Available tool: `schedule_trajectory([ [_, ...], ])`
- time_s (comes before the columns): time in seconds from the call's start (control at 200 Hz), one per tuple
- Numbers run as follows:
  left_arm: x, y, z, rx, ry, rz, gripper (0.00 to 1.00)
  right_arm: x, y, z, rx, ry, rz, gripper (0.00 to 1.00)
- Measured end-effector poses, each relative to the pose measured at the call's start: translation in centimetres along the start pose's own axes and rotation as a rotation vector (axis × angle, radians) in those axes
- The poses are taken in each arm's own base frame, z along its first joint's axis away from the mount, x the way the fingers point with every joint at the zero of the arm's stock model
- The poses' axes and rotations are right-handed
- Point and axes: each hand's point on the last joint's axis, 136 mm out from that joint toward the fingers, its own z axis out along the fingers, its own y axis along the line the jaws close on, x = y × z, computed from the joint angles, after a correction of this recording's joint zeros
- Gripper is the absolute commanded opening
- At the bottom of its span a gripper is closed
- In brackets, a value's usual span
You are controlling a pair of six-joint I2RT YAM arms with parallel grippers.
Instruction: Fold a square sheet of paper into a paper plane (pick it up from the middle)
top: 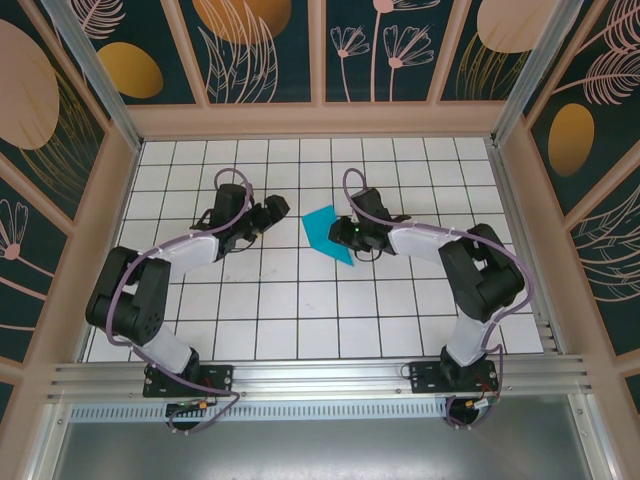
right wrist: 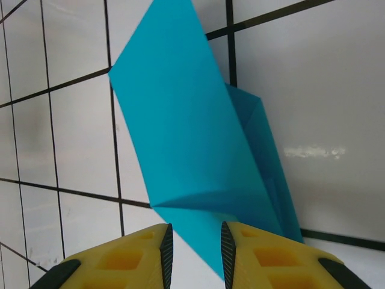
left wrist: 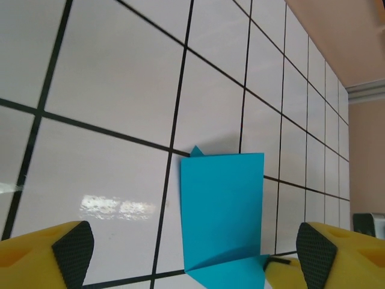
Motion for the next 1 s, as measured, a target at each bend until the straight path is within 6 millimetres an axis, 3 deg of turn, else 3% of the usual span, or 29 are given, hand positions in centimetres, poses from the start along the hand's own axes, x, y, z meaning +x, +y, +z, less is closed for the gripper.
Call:
schedule_trajectory([
  [0.245, 3.5, -0.4, 2.0, 0.027, 0.111, -0.065, 0.81, 0.7, -1.5, 1.7, -0.004, 0.06, 0.052, 0.3],
  [0.55, 8.9, -0.6, 4.2, 0.027, 0.257, -0.083, 0.72, -0.1, -3.2, 1.5, -0.09, 0.063, 0.13, 0.3],
  [1.001, 10.2, -2.7, 5.7, 0.081, 0.307, -0.099, 0.57, 0.0, -3.3, 1.0, -0.186, 0.074, 0.162, 0.3],
])
